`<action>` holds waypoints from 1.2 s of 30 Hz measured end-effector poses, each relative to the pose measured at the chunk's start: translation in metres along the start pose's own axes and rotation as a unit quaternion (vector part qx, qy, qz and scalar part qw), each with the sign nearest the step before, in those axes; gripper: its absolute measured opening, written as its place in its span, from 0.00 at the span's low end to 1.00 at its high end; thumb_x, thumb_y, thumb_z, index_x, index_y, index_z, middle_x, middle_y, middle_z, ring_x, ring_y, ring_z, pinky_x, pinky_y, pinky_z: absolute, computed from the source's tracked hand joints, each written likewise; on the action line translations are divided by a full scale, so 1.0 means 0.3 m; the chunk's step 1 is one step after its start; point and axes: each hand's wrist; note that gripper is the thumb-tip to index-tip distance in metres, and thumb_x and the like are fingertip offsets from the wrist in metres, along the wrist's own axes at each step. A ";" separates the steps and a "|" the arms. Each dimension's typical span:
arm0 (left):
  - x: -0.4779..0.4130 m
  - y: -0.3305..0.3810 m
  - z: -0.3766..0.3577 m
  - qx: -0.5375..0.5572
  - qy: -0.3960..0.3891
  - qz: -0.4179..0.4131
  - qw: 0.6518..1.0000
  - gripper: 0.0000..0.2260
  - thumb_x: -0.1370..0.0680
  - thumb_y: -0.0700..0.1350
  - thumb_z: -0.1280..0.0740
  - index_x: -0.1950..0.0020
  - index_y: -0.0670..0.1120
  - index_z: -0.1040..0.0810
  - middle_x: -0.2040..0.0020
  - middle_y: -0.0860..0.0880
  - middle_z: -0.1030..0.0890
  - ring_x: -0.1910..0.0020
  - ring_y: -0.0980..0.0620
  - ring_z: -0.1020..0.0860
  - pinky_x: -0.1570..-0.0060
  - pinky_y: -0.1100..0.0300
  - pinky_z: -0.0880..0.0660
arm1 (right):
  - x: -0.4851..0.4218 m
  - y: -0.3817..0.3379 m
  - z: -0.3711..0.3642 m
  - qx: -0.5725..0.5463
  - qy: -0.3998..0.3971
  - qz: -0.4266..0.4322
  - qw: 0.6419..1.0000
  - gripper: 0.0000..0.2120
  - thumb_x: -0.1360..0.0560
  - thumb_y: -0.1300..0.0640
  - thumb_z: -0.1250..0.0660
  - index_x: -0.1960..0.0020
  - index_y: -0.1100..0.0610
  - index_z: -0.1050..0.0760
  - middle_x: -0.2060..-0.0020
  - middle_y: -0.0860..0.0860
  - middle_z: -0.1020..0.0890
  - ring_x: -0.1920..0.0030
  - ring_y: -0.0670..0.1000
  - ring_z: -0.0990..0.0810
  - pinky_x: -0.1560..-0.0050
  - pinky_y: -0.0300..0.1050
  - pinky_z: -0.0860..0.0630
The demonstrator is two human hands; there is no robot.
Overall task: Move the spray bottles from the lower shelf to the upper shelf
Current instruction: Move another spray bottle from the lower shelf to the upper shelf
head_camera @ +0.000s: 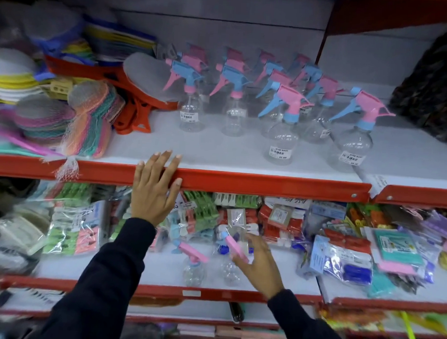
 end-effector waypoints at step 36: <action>-0.009 -0.018 -0.030 -0.005 0.030 -0.013 0.999 0.20 0.19 0.54 0.49 0.29 0.51 0.34 0.32 0.48 0.28 0.30 0.49 0.35 0.28 0.54 0.50 | -0.488 -0.643 0.401 -0.098 0.342 0.185 0.916 0.11 0.33 0.52 0.25 0.61 0.53 0.27 0.66 0.49 0.27 0.69 0.41 0.32 0.67 0.27 0.33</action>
Point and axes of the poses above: each hand's wrist, its own x-axis away from the middle knuckle, its own z-axis out of the back of the hand, y = z × x
